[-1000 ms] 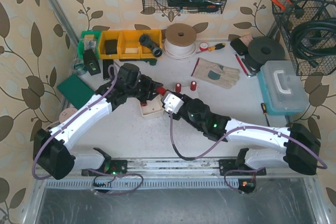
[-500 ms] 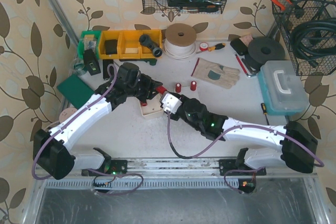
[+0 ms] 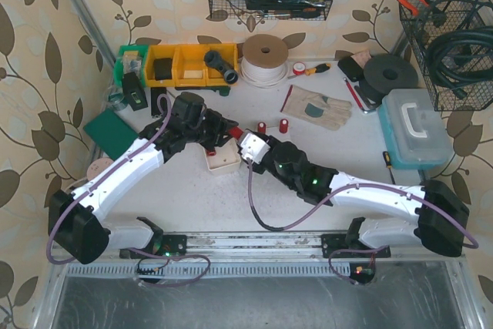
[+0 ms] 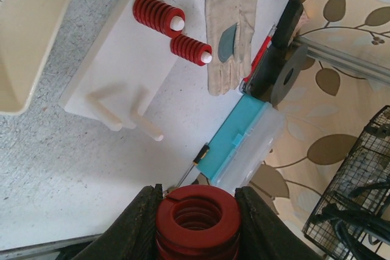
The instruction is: Install the large spring
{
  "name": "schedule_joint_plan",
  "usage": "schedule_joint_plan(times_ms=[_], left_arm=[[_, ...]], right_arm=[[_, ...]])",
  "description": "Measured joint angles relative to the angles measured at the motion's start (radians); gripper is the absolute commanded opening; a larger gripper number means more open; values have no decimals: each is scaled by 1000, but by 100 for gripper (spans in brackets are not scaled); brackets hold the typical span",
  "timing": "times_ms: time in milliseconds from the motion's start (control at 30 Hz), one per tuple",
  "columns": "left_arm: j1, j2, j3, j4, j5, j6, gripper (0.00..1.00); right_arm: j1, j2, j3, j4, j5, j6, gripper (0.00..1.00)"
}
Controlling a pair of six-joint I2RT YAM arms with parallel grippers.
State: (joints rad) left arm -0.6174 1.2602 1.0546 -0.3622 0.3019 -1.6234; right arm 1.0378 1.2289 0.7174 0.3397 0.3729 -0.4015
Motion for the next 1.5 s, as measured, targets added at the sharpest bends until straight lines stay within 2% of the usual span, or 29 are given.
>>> schedule_joint_plan(times_ms=[300, 767, 1267, 1500], left_arm=[[0, -7, 0, -19, -4, 3, 0], [0, -11, 0, -19, -4, 4, 0], [0, -11, 0, -19, -4, 11, 0], [0, -11, 0, -18, -4, 18, 0]], right_arm=[[-13, -58, -7, -2, 5, 10, 46], [-13, -64, -28, 9, 5, 15, 50], [-12, -17, -14, 2, -48, 17, 52], [-12, 32, 26, 6, -48, 16, 48]])
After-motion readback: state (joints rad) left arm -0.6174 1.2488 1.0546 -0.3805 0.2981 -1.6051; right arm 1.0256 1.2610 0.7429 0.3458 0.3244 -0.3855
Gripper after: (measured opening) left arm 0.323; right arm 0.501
